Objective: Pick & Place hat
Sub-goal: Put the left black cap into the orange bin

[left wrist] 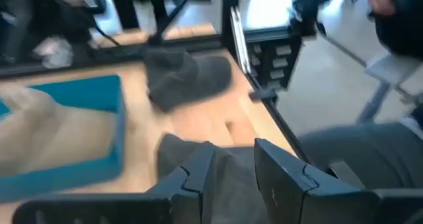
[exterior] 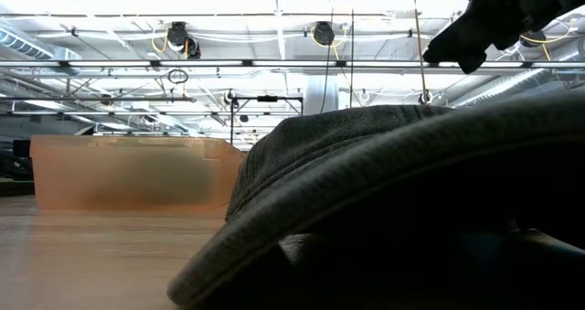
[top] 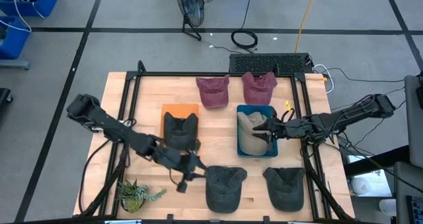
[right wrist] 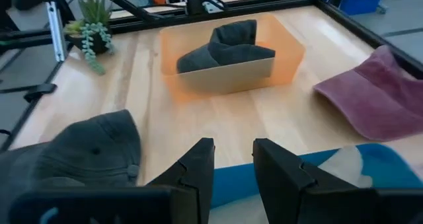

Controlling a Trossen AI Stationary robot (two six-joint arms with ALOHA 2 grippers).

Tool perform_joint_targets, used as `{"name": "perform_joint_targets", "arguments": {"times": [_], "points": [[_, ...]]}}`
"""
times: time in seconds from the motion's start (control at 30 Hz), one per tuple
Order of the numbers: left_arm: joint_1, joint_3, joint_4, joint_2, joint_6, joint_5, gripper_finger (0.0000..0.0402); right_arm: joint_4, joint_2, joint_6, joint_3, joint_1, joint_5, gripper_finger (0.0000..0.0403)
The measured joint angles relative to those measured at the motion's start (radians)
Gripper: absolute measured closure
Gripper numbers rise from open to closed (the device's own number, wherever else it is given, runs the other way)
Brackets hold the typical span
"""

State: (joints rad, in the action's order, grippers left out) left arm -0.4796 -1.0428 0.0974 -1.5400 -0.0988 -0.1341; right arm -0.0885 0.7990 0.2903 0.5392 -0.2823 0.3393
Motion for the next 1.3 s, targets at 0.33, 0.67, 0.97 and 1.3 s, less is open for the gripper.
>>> {"name": "perform_joint_targets", "arguments": {"times": [0.33,0.67,0.97,1.3], "points": [[-0.066,-0.274,-0.264,-0.242,-0.097,-0.005,0.0267,-0.132,0.0,0.116,0.0,-0.085,-0.001,0.031],[-0.022,-0.357,-0.423,-0.35,-0.244,0.072,0.0133,-0.132,0.0,0.067,0.0,-0.086,0.003,0.031],[-0.007,-0.356,-0.383,-0.438,-0.183,0.054,0.0123,-0.127,-0.001,0.046,-0.001,-0.084,0.042,0.031],[0.01,-0.356,-0.382,-0.471,-0.192,0.058,0.02,-0.137,0.0,0.091,-0.003,-0.087,0.053,0.031]]}}
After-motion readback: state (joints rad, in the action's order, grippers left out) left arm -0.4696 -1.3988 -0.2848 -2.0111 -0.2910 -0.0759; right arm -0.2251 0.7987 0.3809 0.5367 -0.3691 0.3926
